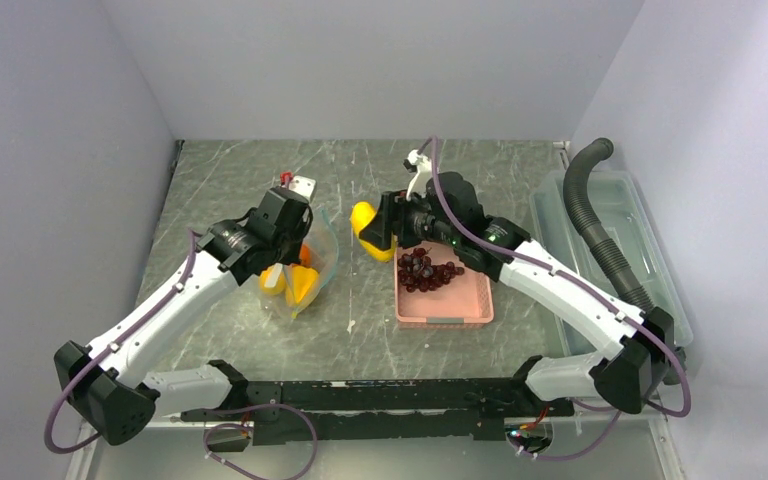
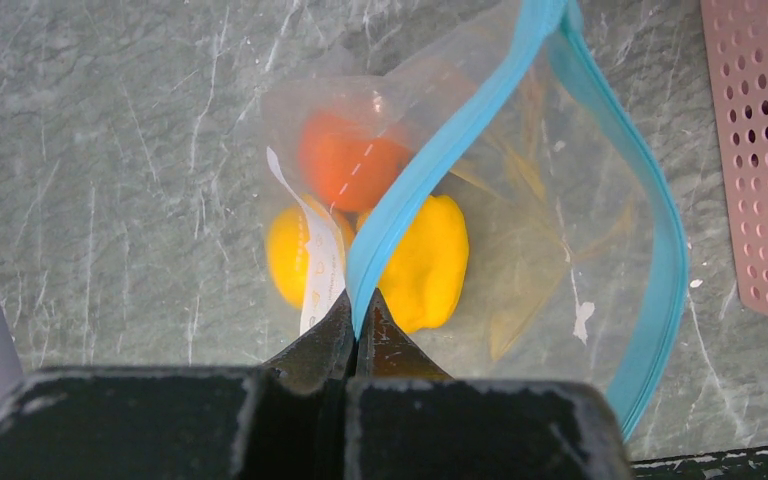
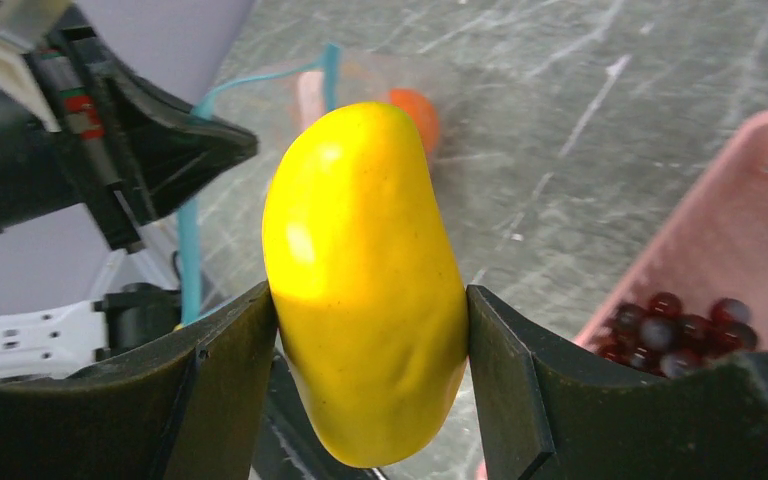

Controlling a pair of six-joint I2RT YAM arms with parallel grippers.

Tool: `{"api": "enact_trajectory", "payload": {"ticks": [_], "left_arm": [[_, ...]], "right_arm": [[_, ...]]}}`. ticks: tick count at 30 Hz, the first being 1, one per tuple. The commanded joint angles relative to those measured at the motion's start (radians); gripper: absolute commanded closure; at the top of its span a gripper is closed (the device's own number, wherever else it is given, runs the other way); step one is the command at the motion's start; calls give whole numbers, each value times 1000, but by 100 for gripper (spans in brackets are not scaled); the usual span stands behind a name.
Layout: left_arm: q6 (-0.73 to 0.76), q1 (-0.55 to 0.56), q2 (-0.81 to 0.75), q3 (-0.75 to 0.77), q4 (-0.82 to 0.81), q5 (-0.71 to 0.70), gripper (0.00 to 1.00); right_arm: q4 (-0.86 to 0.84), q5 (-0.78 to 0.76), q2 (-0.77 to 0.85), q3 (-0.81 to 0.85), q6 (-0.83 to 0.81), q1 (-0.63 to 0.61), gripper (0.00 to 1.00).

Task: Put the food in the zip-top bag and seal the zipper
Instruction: Pick up the fake fruit from the bin, then place the fake fruit in the zipper food storage bag.

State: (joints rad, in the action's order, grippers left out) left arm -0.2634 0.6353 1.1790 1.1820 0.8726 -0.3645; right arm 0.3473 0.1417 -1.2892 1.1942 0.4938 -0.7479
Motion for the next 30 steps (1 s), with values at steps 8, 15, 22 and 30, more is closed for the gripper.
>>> {"api": "enact_trajectory", "payload": {"ticks": [8,15,22,30], "left_arm": [[6,-4,-54,3,-35,-15,100],[2,-3,-53,6,-34,-8,100],[-2,-3,-56,6,-32,-13,100],[-4,-4,-59,6,-33,-9,100]], "right_arm": [[-201,51,-68,62,218,-116,61],[-225,3,-123,76,312,-182,62],[-248,-47,-163,61,394,-218,62],[-253,-107,-220,45,469,-229,62]]}}
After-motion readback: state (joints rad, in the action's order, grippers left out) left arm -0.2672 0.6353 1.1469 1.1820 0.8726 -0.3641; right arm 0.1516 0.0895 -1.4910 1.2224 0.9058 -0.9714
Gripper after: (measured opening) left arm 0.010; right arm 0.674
